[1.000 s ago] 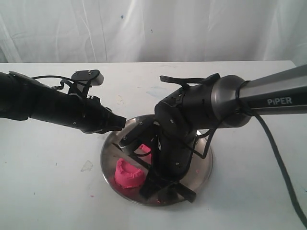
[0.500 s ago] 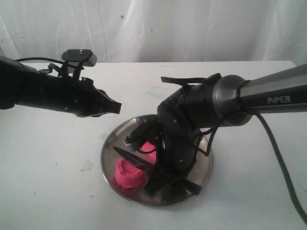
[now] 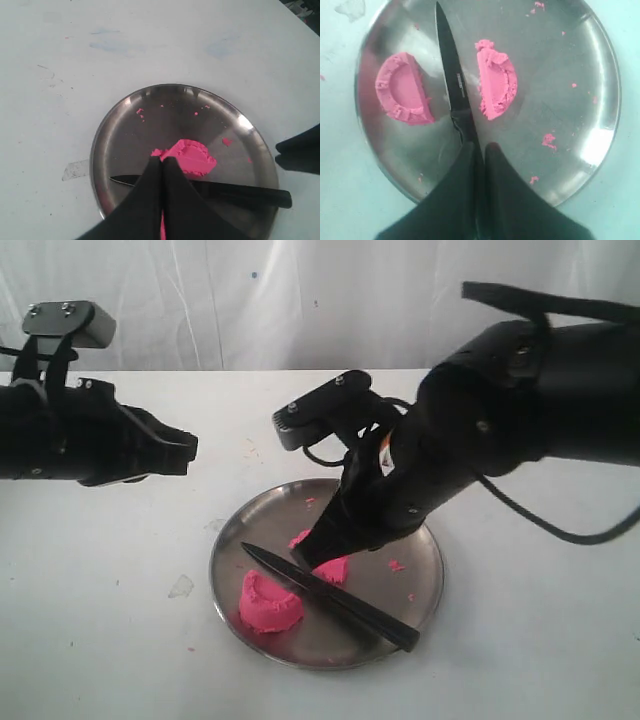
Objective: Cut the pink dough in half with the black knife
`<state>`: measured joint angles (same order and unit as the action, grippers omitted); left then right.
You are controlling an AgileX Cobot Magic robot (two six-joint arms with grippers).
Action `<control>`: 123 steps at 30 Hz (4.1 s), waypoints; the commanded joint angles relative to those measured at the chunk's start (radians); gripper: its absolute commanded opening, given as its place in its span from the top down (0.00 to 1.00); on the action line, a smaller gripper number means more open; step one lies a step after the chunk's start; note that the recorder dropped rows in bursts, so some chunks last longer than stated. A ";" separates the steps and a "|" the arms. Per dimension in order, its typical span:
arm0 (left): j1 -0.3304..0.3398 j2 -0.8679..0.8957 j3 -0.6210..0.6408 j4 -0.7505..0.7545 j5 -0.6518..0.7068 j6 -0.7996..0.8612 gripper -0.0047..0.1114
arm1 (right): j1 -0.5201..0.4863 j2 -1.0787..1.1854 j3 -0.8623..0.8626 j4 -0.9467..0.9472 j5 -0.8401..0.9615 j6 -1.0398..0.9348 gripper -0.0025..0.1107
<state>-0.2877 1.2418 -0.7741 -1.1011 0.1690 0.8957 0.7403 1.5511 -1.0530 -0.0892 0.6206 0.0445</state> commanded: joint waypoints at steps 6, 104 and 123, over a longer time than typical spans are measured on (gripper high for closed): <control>-0.004 -0.278 0.167 -0.005 0.067 -0.088 0.96 | -0.002 -0.296 0.222 0.161 -0.237 0.013 0.98; -0.004 -0.601 0.365 -0.011 0.244 -0.183 0.96 | -0.244 -1.526 1.053 0.229 -0.495 0.067 0.98; -0.004 -0.601 0.365 -0.011 0.244 -0.183 0.96 | -0.244 -1.526 1.053 0.229 -0.493 0.065 0.98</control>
<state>-0.2877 0.6472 -0.4135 -1.0996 0.4032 0.7145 0.5003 0.0296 -0.0056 0.1399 0.1246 0.1097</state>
